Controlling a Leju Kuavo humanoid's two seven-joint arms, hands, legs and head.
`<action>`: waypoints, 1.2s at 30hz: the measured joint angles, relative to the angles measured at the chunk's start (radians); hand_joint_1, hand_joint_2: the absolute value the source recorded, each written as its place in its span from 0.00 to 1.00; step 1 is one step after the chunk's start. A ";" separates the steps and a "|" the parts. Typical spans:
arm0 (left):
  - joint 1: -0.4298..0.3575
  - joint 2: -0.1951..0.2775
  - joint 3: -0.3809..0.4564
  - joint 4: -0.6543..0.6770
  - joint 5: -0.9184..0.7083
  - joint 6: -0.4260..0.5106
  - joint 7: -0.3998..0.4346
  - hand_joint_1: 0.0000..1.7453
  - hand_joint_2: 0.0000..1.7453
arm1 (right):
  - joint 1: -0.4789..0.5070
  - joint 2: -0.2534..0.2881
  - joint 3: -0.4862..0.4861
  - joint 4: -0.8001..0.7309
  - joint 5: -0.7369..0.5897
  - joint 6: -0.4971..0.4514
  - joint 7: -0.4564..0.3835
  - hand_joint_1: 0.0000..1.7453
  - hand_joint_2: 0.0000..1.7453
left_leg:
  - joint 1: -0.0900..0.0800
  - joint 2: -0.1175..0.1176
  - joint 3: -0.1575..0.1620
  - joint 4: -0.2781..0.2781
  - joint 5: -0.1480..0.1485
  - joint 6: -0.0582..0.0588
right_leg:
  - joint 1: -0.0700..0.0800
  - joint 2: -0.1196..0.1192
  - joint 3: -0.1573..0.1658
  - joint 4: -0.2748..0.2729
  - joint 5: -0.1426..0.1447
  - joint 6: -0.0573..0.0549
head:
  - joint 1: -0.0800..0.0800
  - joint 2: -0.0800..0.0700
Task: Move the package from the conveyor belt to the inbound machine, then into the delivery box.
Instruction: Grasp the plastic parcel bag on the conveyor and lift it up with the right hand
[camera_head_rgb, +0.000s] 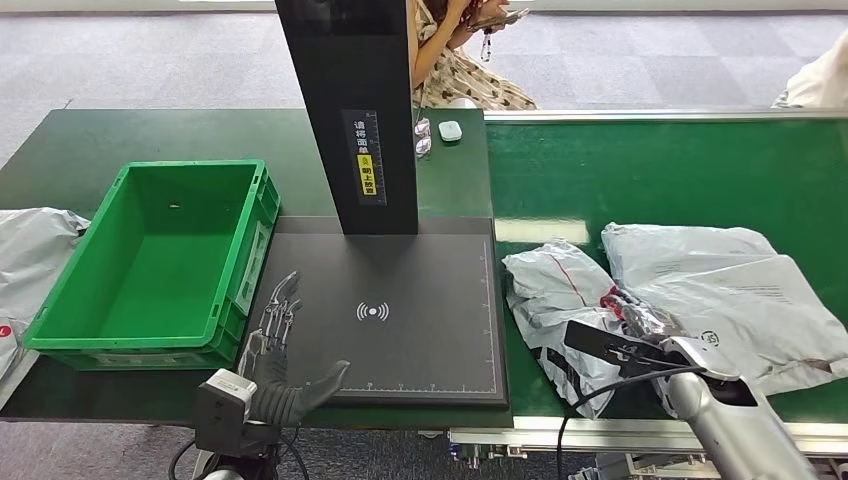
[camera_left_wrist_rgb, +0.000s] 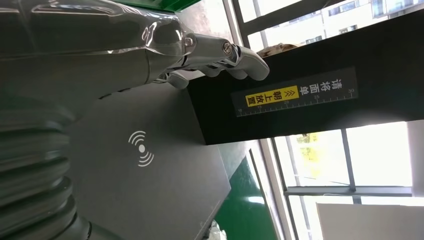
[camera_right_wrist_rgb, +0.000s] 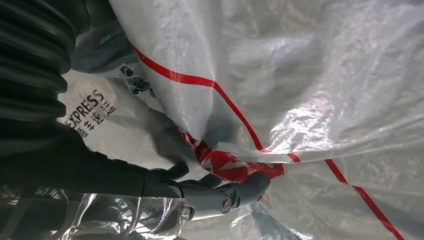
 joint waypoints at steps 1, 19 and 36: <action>-0.001 0.000 0.000 0.000 0.000 0.000 0.000 0.00 1.00 | 0.006 -0.003 0.002 -0.003 -0.004 0.002 -0.002 0.25 1.00 | 0.000 0.000 0.000 0.000 0.000 0.000 | 0.000 0.000 0.000 0.000 0.000 0.000 | 0.000 0.000; -0.015 0.011 0.000 0.000 0.006 0.004 0.006 0.00 1.00 | 0.020 -0.004 0.052 0.012 -0.016 -0.006 -0.053 1.00 1.00 | 0.000 0.000 0.000 0.000 0.000 0.000 | 0.000 0.000 0.000 0.000 0.000 0.000 | 0.000 0.000; 0.000 0.019 -0.006 0.003 0.011 0.037 -0.031 0.00 1.00 | 0.135 0.115 -0.173 -0.127 -0.827 -0.119 -0.312 1.00 1.00 | 0.000 0.000 -0.002 0.000 0.000 0.000 | 0.000 0.000 -0.001 0.000 0.000 0.000 | 0.000 0.000</action>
